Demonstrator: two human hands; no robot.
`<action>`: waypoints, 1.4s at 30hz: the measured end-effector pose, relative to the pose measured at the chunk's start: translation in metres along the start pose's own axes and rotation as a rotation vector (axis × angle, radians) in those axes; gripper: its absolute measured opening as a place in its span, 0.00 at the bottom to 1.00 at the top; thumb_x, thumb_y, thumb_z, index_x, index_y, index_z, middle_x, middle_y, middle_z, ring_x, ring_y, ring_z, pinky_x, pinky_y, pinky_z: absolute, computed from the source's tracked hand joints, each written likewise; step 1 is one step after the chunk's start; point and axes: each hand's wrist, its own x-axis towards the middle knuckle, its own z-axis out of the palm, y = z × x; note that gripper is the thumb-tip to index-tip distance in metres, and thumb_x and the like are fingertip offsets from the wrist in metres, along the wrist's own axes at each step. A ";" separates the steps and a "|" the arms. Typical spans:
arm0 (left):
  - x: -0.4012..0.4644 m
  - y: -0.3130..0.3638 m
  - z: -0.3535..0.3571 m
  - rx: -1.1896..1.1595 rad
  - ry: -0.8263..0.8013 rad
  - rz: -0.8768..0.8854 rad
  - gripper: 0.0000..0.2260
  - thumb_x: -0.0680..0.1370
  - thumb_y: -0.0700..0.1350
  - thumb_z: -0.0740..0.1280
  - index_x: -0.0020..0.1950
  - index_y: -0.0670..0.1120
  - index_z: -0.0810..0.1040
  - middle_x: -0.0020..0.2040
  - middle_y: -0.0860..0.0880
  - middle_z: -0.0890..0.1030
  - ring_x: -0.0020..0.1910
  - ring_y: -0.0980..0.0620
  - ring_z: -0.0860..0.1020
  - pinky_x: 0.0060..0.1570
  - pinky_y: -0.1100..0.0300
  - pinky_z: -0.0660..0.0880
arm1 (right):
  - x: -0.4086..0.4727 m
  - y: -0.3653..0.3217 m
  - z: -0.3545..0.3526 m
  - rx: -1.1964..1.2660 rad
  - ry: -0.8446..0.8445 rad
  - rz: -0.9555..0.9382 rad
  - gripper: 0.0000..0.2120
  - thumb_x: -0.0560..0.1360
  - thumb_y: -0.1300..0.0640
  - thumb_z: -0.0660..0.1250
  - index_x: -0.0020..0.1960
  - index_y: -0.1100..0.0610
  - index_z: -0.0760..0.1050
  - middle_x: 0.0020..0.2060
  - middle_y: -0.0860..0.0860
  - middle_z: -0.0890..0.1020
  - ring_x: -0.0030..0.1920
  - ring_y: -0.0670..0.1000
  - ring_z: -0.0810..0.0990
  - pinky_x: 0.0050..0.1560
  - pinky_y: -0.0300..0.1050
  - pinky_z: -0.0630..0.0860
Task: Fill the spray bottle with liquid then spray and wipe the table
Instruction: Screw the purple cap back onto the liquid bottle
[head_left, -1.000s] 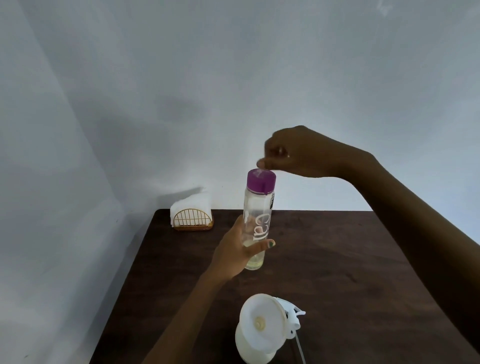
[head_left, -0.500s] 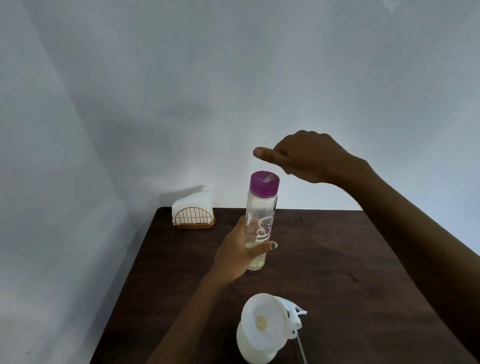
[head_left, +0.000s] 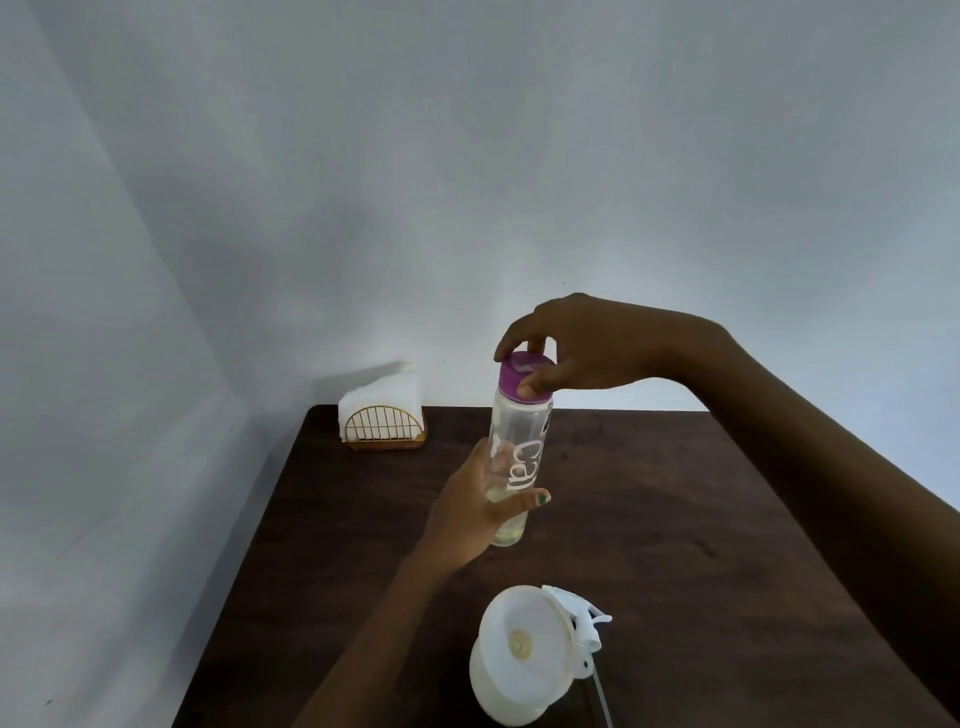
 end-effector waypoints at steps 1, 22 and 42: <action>0.001 -0.002 0.001 -0.012 0.009 -0.008 0.36 0.63 0.65 0.71 0.67 0.53 0.69 0.62 0.53 0.79 0.58 0.53 0.79 0.60 0.49 0.77 | 0.001 0.001 0.003 0.022 0.011 -0.001 0.19 0.74 0.49 0.69 0.64 0.48 0.73 0.56 0.49 0.77 0.40 0.40 0.71 0.48 0.39 0.70; 0.099 -0.070 0.002 -0.191 0.121 -0.161 0.44 0.71 0.52 0.74 0.78 0.54 0.49 0.76 0.50 0.62 0.72 0.51 0.67 0.69 0.48 0.68 | 0.116 0.072 0.126 0.330 0.320 0.192 0.32 0.67 0.52 0.76 0.68 0.54 0.69 0.58 0.51 0.76 0.57 0.51 0.75 0.55 0.41 0.70; 0.190 -0.122 -0.007 -0.186 0.143 -0.281 0.47 0.74 0.45 0.72 0.78 0.52 0.38 0.78 0.47 0.56 0.75 0.50 0.60 0.70 0.57 0.61 | 0.221 0.125 0.182 0.457 0.487 0.152 0.34 0.67 0.52 0.76 0.68 0.57 0.68 0.61 0.53 0.76 0.58 0.52 0.77 0.58 0.45 0.75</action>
